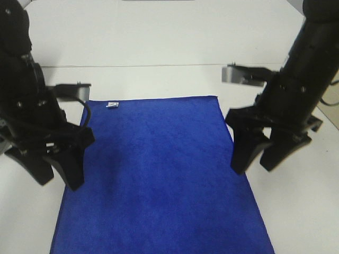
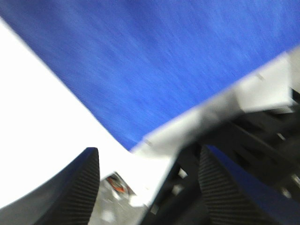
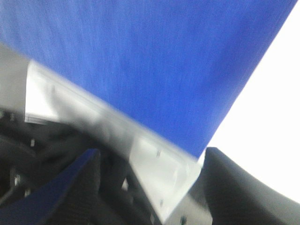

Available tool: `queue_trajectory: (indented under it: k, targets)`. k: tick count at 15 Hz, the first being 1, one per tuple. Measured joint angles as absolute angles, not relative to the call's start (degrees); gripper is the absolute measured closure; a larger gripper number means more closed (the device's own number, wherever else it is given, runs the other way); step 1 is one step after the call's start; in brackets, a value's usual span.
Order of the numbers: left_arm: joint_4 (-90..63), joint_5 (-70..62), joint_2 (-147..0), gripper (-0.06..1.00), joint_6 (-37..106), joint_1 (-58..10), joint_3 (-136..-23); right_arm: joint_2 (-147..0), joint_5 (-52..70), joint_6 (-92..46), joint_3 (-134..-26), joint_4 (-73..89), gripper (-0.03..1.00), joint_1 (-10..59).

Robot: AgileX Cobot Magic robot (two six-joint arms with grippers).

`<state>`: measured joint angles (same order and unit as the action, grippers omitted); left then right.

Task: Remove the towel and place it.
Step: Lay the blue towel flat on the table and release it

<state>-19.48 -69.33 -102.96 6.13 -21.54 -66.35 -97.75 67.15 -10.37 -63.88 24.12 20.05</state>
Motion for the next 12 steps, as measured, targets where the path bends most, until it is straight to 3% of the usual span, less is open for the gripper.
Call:
queue_trajectory:
  k: [4,7,12]
  targets:
    - [-7.1,-69.2,-103.6,0.35,0.0,-18.3,-80.1,-101.1,65.1,-6.6,-78.6,23.1,0.34,14.6]
    - [-6.8,-68.4,-107.0,0.35,-0.5,-13.0,-86.3,-107.7,67.3,-8.3,-88.0,23.0,0.34,8.7]
    - [-12.9,-65.9,-119.5,0.35,2.5,-5.5,-98.1,-118.1,69.6,-12.3,-100.6,24.8,0.34,7.8]
